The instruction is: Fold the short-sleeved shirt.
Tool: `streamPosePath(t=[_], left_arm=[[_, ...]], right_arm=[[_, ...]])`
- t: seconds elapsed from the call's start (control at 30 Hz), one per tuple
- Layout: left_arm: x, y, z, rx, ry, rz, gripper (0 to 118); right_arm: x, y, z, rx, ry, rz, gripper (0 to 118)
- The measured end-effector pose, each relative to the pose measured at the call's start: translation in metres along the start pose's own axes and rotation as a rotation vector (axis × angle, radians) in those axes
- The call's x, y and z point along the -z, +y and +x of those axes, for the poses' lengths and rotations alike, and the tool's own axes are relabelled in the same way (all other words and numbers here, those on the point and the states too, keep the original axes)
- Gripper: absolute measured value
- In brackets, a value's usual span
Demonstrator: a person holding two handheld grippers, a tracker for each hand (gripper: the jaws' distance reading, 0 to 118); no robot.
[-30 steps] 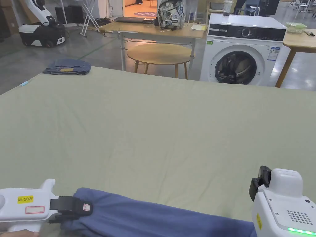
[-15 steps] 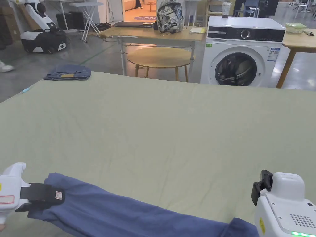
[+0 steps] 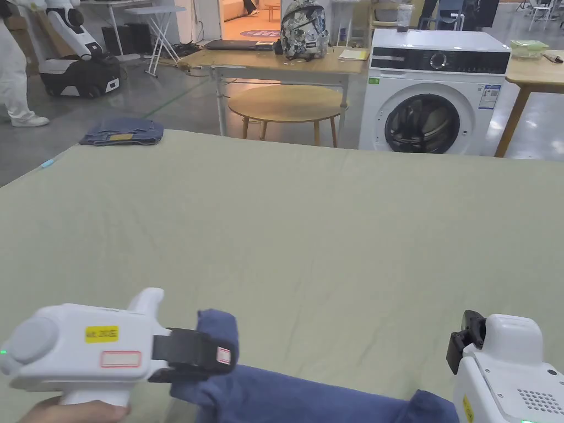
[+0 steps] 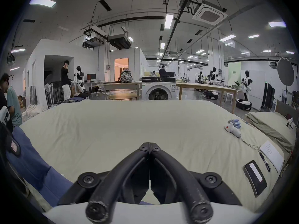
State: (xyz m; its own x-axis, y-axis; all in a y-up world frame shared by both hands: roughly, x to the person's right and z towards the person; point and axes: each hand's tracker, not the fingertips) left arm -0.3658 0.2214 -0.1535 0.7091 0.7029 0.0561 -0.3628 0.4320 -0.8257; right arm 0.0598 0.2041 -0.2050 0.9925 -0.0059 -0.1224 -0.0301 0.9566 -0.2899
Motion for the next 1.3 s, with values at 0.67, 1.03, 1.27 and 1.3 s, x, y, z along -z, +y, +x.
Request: streamPosePath(t=[0.67,1.03,1.27,1.3], left_arm=[[0.162,-0.030,0.024,0.044,0.153,-0.262,73],[0.108,-0.013,0.040,0.034,0.093,-0.102,16],[0.133,-0.019,0.010,0.053,0.303,-0.151,3],[0.141,-0.019,0.003,0.062,0.309,-0.180,2]], right_arm=[[-0.008,-0.012,0.033,0.030,-0.067,-0.047,0],[-0.010,-0.014,0.033,0.041,-0.056,-0.048,0],[-0.012,-0.016,0.033,0.032,-0.057,-0.055,0],[-0.012,-0.016,0.033,0.030,-0.056,-0.057,0]])
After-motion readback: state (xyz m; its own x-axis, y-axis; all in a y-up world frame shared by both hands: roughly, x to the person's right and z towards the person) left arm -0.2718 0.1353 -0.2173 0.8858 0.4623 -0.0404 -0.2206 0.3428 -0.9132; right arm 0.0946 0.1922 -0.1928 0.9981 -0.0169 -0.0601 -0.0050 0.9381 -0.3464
